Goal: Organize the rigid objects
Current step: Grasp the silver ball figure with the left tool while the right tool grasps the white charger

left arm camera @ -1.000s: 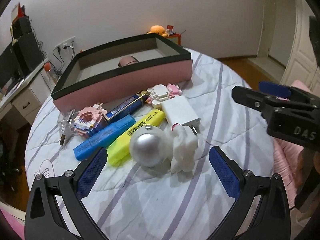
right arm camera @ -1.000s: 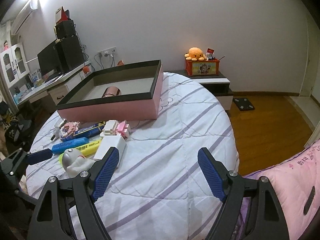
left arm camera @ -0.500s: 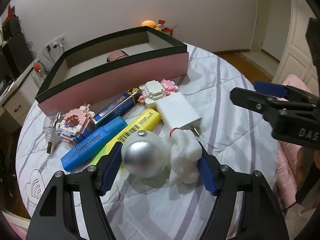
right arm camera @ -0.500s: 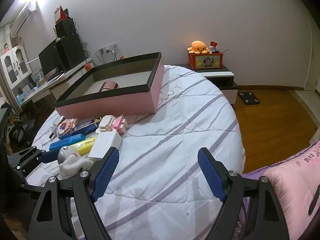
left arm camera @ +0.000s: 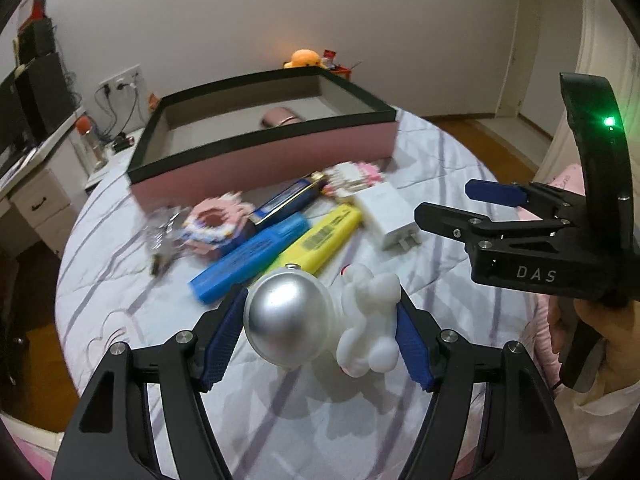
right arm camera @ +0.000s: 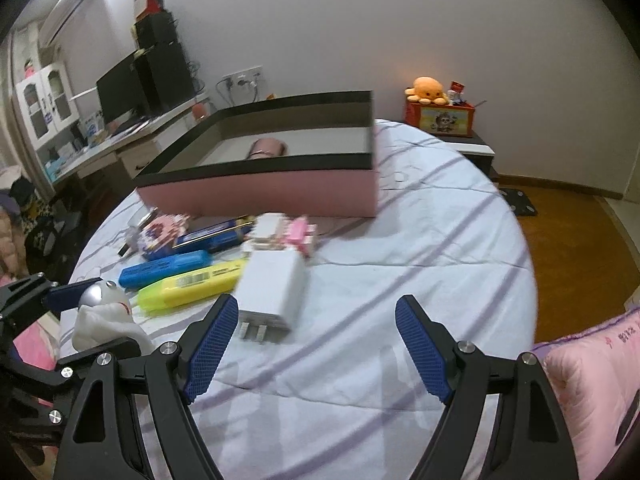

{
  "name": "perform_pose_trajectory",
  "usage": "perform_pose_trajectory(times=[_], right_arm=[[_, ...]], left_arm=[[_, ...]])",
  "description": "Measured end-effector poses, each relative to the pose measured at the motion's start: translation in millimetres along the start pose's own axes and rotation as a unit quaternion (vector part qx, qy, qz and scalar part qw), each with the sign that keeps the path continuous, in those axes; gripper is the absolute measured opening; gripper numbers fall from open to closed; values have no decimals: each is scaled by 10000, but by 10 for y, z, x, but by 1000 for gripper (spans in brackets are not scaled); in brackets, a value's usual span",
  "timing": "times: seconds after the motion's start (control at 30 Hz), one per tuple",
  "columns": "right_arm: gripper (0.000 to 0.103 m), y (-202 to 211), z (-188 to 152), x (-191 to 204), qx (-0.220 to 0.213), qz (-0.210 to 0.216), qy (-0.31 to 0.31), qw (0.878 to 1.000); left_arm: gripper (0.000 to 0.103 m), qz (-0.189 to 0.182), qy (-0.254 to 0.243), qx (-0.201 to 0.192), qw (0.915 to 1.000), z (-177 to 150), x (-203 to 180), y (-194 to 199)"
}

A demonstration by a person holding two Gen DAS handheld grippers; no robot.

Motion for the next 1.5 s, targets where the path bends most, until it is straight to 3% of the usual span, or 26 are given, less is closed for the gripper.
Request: perform_pose_trajectory(times=[0.23, 0.43, 0.53, 0.57, 0.63, 0.8, 0.87, 1.07, 1.5], right_arm=[[82, -264, 5, 325, 304, 55, 292, 9991], [82, -431, 11, 332, 401, -3, 255, 9989], [82, -452, 29, 299, 405, 124, 209, 9989], [80, -463, 40, 291, 411, 110, 230, 9988], [63, -477, 42, 266, 453, -22, 305, 9985], [42, -429, 21, 136, 452, -60, 265, 9986], [42, -405, 13, 91, 446, 67, 178, 9988], [42, -300, -37, 50, 410, 226, 61, 9989], [42, -146, 39, 130, 235, 520, 20, 9984]], left_arm=[[71, 18, 206, 171, 9996, -226, 287, 1], [72, -156, 318, 124, 9993, -255, 385, -17], [78, -205, 378, 149, 9990, -279, 400, -71], [81, -194, 417, 159, 9988, -290, 414, -99], [82, -239, 473, 179, 9984, -311, 431, -122], [81, -352, 534, 146, 9978, -328, 442, -128], [72, -541, 540, 129, 9970, -335, 432, -110], [72, -716, 536, 135, 9959, -331, 425, -77], [72, -508, 519, -128, 9973, -177, 458, 96]])
Point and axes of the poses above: each gripper's, at about its wrist camera, not at the fingertips, and y roughly against the way its jaws point, x to its left, z to its top, the point moved 3 cm from there along -y, roughly the way its jaws point, and after that the axes turned 5 degrees about y, right-handed, at the moved point
